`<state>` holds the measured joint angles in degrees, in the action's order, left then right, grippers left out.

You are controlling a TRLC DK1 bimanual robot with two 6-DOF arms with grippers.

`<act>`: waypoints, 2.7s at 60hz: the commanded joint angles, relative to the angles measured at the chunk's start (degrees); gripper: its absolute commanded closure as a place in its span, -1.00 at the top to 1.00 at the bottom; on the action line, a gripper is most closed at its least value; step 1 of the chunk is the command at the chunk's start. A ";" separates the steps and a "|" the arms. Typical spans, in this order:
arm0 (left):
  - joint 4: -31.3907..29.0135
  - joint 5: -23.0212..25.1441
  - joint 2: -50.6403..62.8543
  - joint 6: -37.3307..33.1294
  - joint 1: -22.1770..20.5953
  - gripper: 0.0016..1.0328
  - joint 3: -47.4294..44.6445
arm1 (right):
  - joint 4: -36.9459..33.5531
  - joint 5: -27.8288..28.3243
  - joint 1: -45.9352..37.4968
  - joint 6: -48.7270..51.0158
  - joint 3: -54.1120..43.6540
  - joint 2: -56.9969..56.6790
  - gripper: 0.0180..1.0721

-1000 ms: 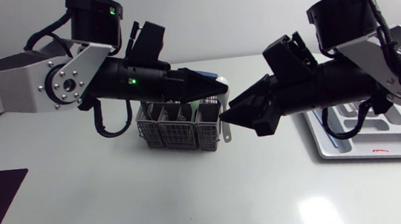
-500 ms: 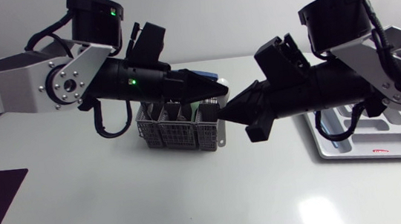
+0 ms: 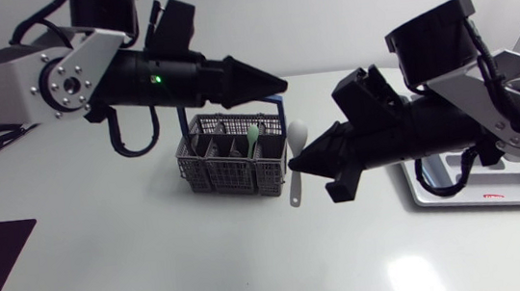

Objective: Unload the cutlery basket into the drawer organizer.

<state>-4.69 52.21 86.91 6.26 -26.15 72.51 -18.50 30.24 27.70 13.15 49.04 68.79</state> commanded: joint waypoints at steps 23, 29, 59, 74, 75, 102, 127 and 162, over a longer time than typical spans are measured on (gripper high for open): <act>-19.83 -7.21 -2.19 -18.65 8.22 0.35 8.61 | -8.30 1.05 -28.58 21.39 -10.63 -7.53 -0.89; -23.17 -10.72 -2.45 -24.19 9.45 0.36 7.47 | -8.74 0.96 -36.40 27.55 -11.51 -7.18 -0.89; -24.49 -21.36 -4.74 -34.56 11.83 0.39 -1.49 | 3.47 -4.49 -64.97 50.22 -10.89 4.86 -0.89; -24.76 -24.17 -4.91 -35.62 12.18 0.39 -2.90 | 15.87 -8.97 -69.10 55.50 -10.01 14.97 -0.88; -24.76 -24.34 -4.91 -35.71 12.18 0.39 -2.99 | 16.48 -9.41 -69.19 55.85 -10.01 15.58 -0.88; -25.81 -26.98 -6.32 -39.75 14.37 0.39 -8.26 | 26.24 -22.77 -64.79 60.24 -15.73 16.55 0.84; -25.63 -27.16 -6.67 -43.18 17.36 0.39 -12.22 | -4.17 -22.86 -48.53 42.66 -6.85 -4.28 0.86; -24.14 -26.45 -8.87 -49.77 16.31 0.39 -19.34 | -12.00 -23.30 -2.92 3.46 12.05 5.21 0.78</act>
<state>-29.04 25.21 78.87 -41.12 -9.19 55.13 -31.86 7.22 21.93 21.04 58.74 70.70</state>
